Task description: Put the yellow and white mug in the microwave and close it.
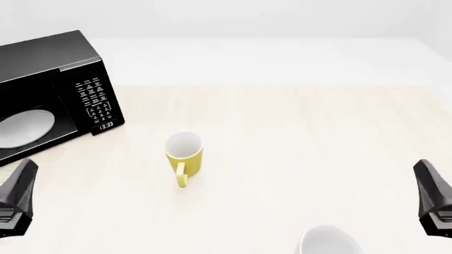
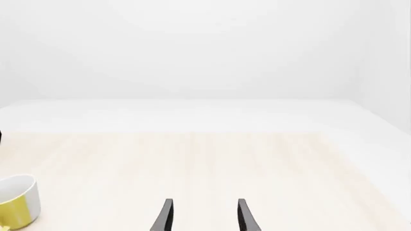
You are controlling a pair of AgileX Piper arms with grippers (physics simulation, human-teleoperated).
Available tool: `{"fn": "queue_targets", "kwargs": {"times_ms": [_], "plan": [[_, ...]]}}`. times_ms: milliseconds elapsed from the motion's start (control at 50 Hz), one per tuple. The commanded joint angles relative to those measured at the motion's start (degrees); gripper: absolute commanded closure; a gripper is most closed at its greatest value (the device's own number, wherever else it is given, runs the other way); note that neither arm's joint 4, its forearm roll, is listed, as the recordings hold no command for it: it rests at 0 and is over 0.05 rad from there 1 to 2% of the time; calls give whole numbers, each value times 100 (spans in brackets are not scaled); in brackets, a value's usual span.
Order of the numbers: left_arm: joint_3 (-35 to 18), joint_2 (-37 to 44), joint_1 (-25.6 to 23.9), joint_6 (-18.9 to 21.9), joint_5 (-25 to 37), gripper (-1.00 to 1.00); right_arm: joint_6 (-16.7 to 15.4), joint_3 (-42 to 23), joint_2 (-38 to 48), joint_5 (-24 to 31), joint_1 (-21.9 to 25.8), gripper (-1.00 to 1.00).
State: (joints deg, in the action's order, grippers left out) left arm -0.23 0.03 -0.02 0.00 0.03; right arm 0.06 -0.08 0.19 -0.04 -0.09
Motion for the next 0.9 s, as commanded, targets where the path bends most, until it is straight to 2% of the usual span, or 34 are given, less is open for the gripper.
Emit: {"fn": "queue_targets", "kwargs": {"times_ms": [20, 40, 160, 400, 760, 820, 840, 900], "plan": [[-76, 9, 100, 127, 57, -100, 10, -16, 35, -7, -15, -100], [-93, 6, 46, 43, 79, -100, 19, -16, 40, -8, -26, -100], [-223, 4, -73, 215, 179, -100, 14, -16, 38, -8, -20, -100], [-440, -2, -266, 221, 293, -100, 17, -16, 40, -8, -26, -100], [-1425, -2, -992, 285, 1551, -100, 15, -16, 41, -9, -24, -100], [-1505, -2, -1122, 209, 1747, -100, 14, -16, 41, -9, -24, -100], [-1511, -1, -1121, 9, 1987, -100, 15, -16, 41, -9, -25, -100], [-1585, -1, -1224, 31, 2071, -100, 14, -16, 40, -8, -24, -100]]}}
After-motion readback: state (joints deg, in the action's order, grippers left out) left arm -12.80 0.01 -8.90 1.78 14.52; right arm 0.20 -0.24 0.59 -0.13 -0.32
